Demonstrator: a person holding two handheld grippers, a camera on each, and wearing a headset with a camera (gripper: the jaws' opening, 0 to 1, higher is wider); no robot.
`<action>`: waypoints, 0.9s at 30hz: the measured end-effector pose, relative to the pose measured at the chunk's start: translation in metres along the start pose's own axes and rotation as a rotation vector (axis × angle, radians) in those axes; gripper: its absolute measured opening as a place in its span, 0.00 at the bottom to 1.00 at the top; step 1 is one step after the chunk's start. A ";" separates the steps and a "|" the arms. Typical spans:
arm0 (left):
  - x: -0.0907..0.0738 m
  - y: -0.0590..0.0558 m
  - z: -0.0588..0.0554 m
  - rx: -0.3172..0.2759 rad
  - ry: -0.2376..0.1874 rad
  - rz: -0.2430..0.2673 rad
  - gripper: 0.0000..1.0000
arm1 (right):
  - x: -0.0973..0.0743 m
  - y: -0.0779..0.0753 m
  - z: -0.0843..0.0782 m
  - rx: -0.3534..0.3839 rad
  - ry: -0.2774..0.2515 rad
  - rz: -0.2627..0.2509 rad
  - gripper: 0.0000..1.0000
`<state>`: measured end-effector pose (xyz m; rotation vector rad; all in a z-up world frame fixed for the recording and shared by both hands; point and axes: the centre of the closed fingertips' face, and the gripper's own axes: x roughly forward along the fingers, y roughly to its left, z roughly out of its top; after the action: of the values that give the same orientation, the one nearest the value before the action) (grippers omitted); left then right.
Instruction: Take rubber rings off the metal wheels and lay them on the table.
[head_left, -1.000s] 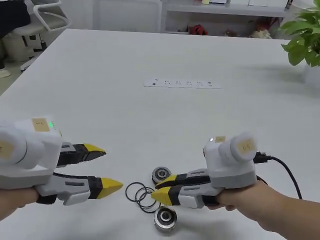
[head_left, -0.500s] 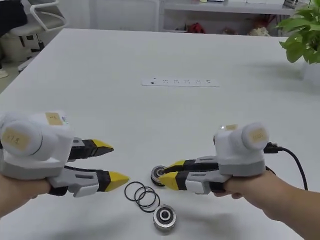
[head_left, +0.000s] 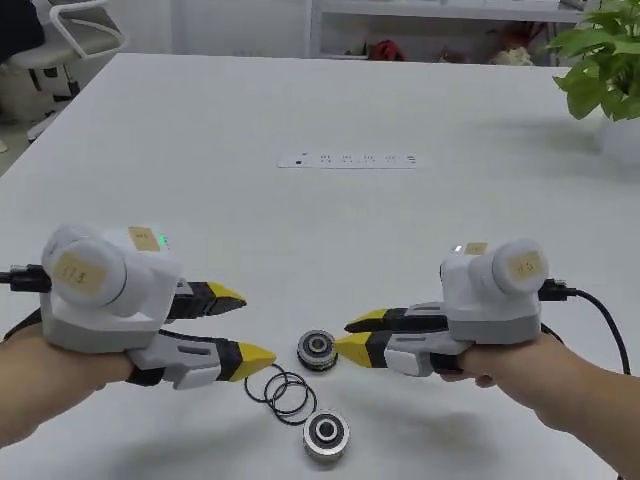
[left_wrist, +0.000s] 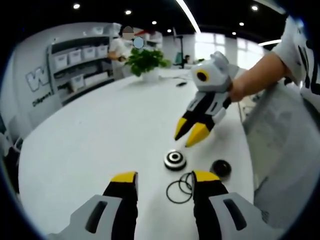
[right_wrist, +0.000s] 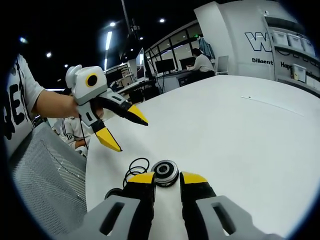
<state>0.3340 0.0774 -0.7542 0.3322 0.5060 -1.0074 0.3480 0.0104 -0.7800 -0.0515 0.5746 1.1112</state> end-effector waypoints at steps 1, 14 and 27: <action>0.002 -0.001 0.001 0.001 0.001 -0.005 0.43 | 0.000 -0.001 -0.001 -0.005 0.003 -0.005 0.16; 0.029 -0.007 0.003 0.010 0.011 -0.043 0.40 | 0.007 -0.002 -0.018 -0.072 0.052 0.003 0.16; 0.049 -0.020 -0.004 0.034 0.049 -0.080 0.34 | 0.015 0.003 -0.027 -0.094 0.079 0.010 0.15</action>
<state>0.3374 0.0346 -0.7850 0.3701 0.5504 -1.0882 0.3390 0.0157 -0.8098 -0.1743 0.5938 1.1497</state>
